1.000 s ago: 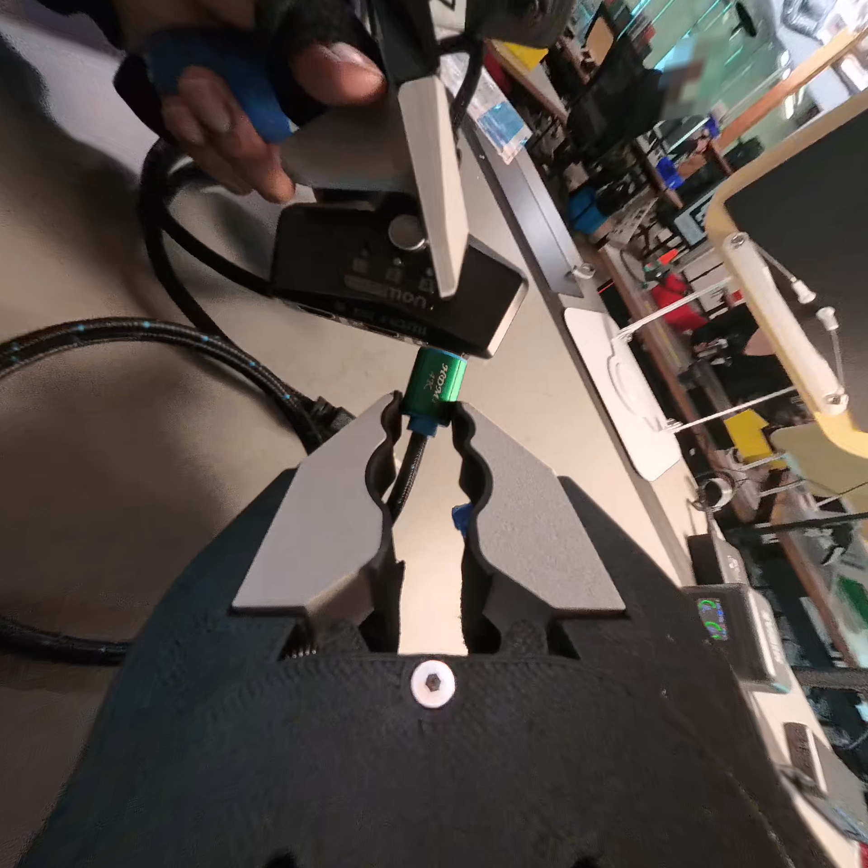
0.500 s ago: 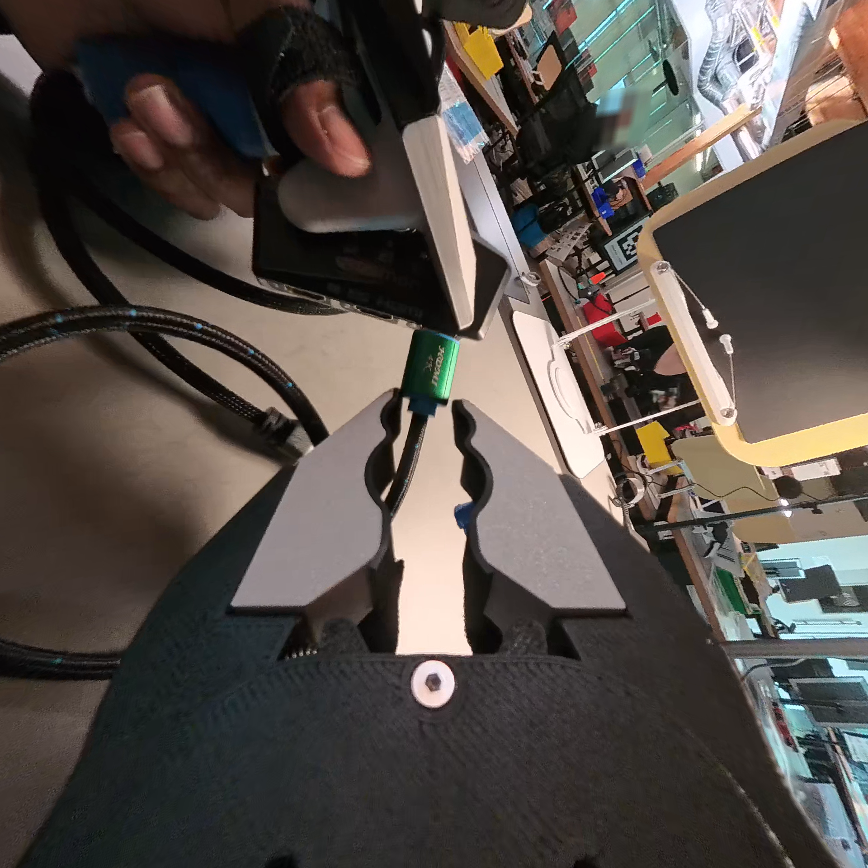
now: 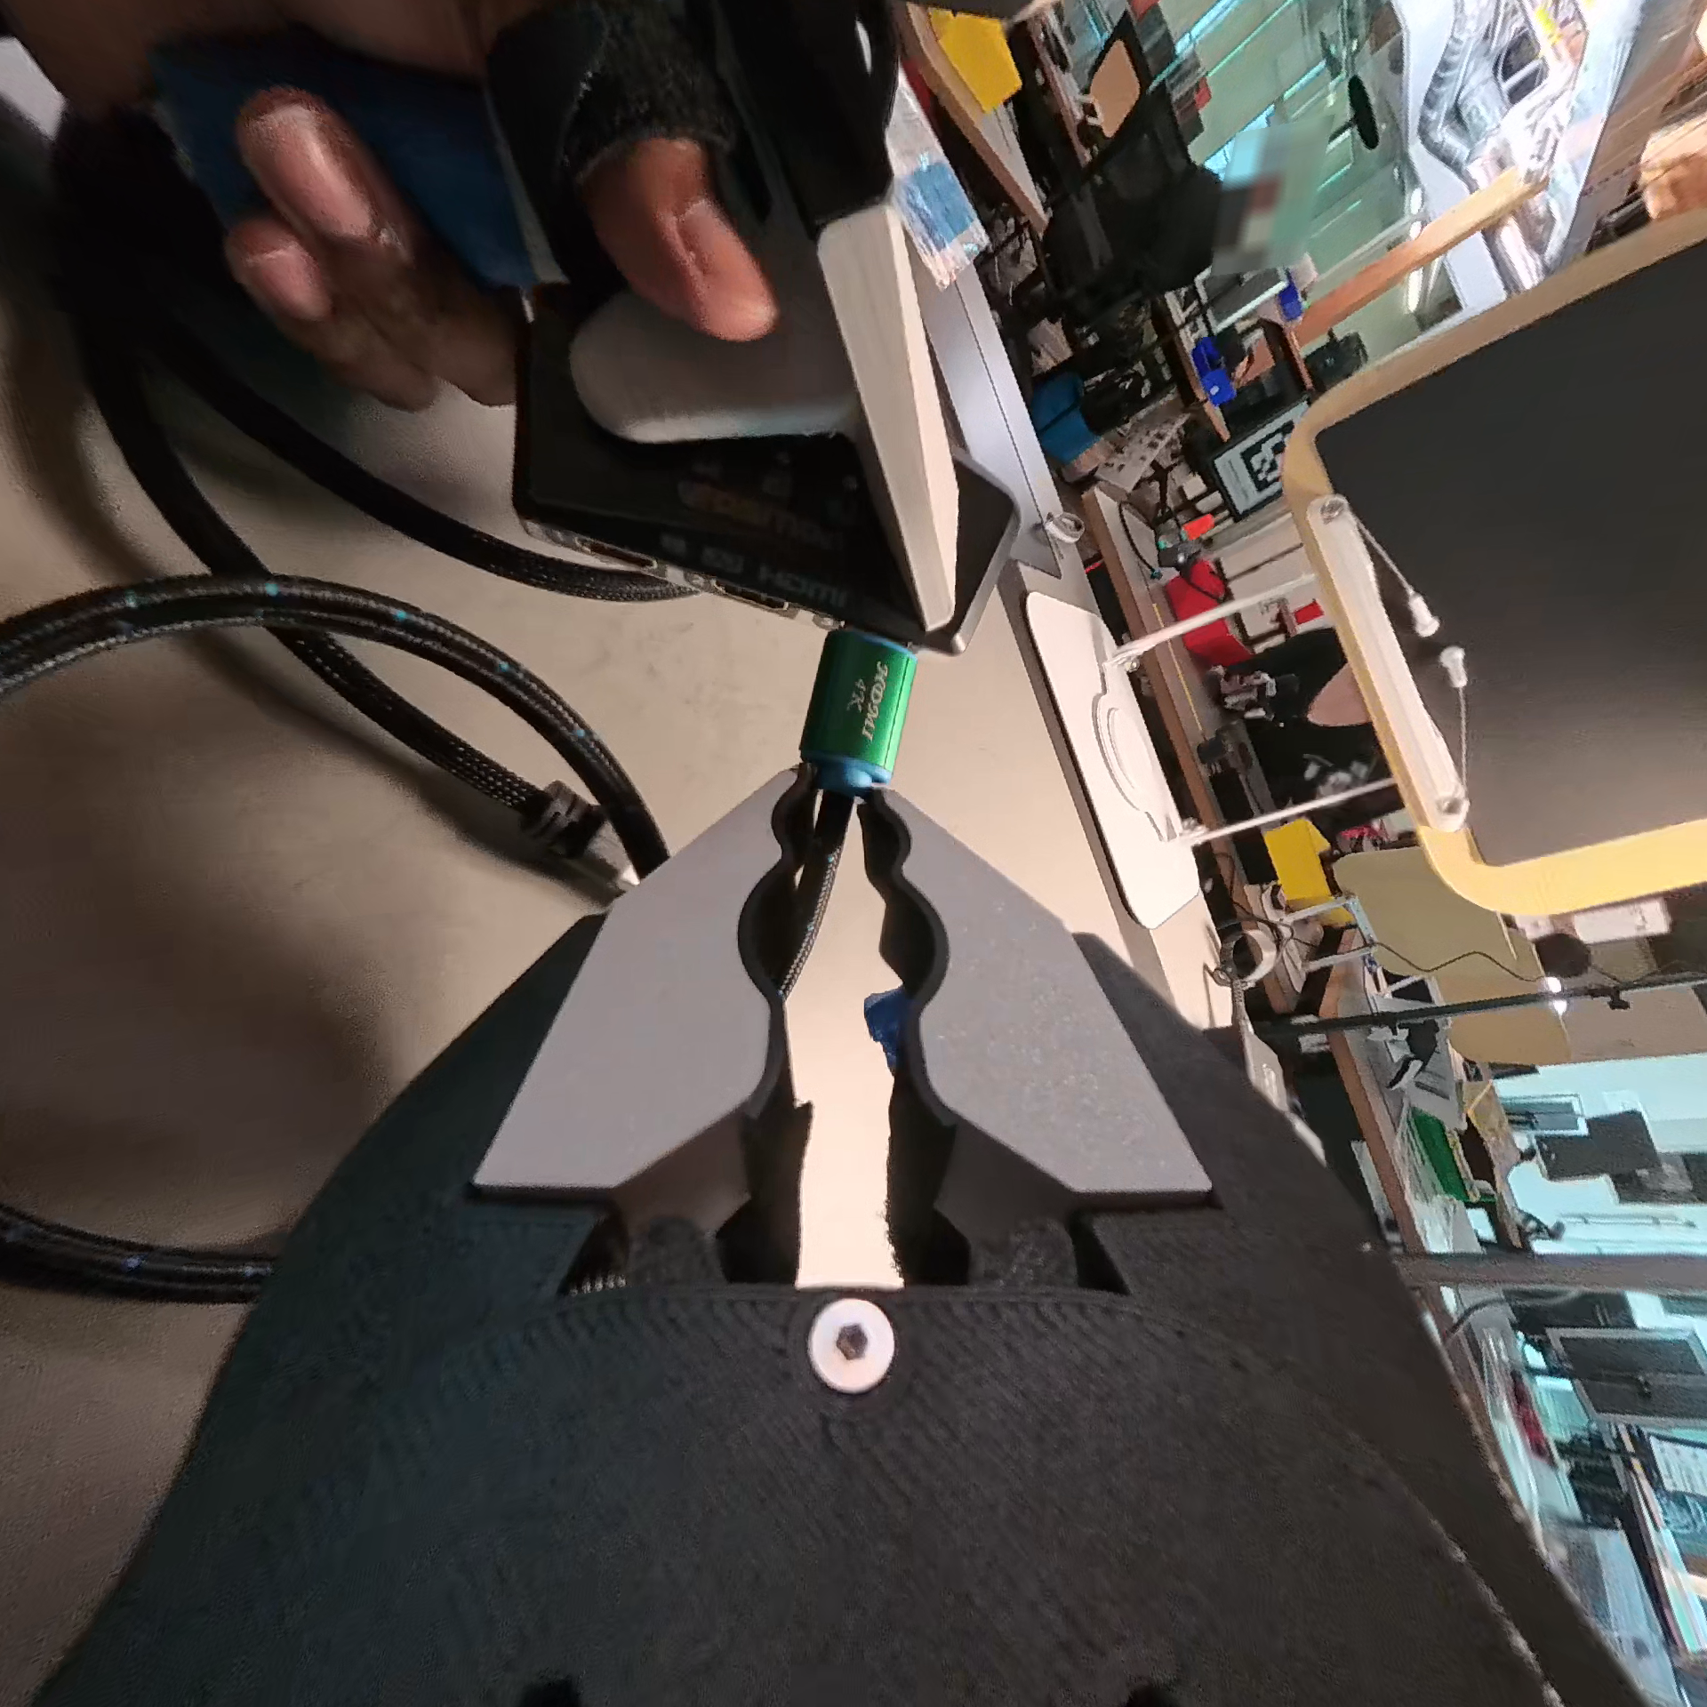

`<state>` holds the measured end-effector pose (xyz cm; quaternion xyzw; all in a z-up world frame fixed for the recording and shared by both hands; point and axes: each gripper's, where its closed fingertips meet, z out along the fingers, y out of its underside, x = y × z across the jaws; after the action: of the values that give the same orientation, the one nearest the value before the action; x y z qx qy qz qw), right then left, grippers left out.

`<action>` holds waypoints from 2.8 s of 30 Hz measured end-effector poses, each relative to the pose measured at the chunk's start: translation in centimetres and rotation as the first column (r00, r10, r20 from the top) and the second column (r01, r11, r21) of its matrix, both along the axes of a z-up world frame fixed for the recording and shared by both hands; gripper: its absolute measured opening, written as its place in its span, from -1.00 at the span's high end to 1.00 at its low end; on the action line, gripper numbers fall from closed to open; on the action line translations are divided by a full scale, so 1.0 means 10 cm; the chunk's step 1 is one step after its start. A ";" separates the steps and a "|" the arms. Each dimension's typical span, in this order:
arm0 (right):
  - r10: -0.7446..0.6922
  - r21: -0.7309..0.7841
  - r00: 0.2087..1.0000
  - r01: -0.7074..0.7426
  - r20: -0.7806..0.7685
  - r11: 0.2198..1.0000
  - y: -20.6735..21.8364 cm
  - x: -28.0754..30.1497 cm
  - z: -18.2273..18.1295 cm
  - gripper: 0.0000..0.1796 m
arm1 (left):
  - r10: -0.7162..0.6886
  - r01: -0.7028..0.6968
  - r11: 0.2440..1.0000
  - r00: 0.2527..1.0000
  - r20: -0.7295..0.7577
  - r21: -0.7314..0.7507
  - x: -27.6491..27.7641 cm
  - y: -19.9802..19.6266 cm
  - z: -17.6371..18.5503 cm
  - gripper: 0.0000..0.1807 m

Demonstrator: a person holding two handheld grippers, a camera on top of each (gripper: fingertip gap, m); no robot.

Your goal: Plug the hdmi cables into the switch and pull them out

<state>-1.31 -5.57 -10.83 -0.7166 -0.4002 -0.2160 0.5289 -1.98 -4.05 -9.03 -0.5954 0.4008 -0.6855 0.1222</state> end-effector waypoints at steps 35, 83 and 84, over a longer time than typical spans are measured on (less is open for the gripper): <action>0.049 -0.044 0.999 -0.048 0.013 0.998 -0.09 -0.01 0.05 0.92 | -0.060 0.060 0.998 0.998 0.031 -0.006 -0.03 -0.04 0.08 0.78; -0.002 -0.191 0.982 -0.034 -0.187 0.981 -0.22 0.31 -0.17 0.92 | 0.284 -0.279 0.958 0.957 0.063 -0.071 -0.51 1.15 0.17 0.77; -0.011 -0.211 0.980 -0.032 -0.199 0.977 -0.21 0.31 -0.21 0.92 | 0.274 -0.271 0.961 0.960 0.049 -0.061 -0.52 1.16 0.14 0.77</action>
<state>1.83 -7.66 -12.98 -0.7850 -0.3700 -0.0962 0.4875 -7.15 7.55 -7.68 -0.6283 0.2925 -0.6893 0.2108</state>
